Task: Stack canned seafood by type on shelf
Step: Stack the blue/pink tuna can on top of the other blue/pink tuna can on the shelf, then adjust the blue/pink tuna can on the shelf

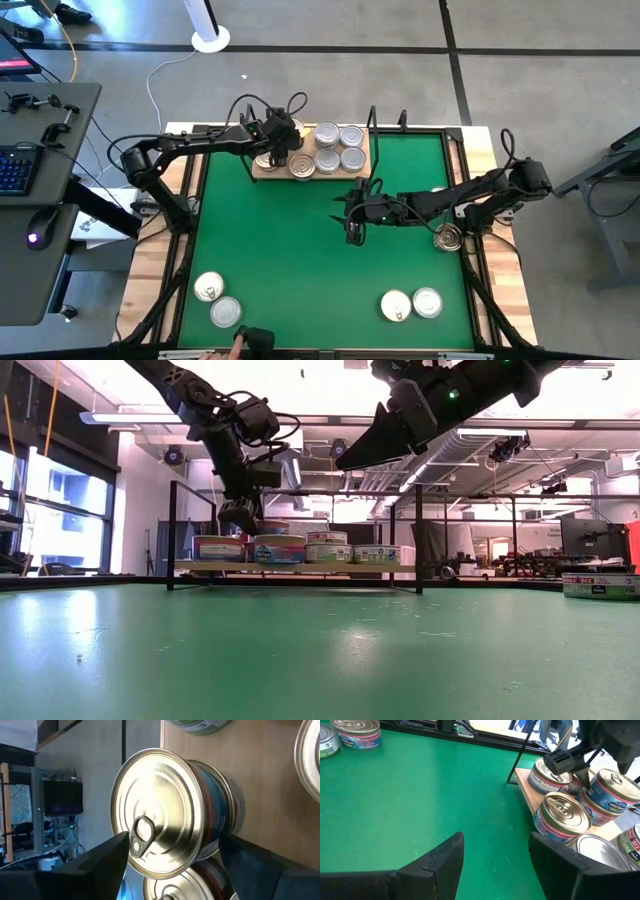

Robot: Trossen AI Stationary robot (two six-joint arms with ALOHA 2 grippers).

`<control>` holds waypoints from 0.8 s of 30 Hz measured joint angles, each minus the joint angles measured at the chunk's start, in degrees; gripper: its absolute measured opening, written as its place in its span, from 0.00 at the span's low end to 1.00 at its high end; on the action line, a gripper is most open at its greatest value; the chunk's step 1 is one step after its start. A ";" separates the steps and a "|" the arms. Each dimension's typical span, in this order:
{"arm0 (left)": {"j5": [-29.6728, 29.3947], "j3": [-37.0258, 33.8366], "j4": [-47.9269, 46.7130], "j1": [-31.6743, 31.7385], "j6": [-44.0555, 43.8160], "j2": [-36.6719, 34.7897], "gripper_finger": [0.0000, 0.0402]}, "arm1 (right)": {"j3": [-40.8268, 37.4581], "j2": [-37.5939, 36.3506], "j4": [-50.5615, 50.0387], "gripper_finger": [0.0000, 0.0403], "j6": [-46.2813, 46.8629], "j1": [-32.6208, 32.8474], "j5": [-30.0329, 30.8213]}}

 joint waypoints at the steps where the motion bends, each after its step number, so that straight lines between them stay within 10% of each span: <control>1: 0.00 0.01 0.03 0.10 0.00 0.00 0.73 | 0.00 0.00 0.00 0.54 0.00 0.00 0.00; 12: -4.62 0.00 -0.58 -2.64 1.04 -5.43 0.74 | 0.00 0.03 0.46 0.54 1.79 -0.29 -0.04; 17: -8.27 0.00 -1.42 -7.01 0.16 -11.93 0.74 | 0.00 3.95 6.64 0.54 0.72 -3.46 -9.06; 24: -16.66 0.00 -4.44 -17.83 -14.73 -23.86 0.74 | 3.22 15.09 16.65 0.45 -2.09 -9.34 -11.82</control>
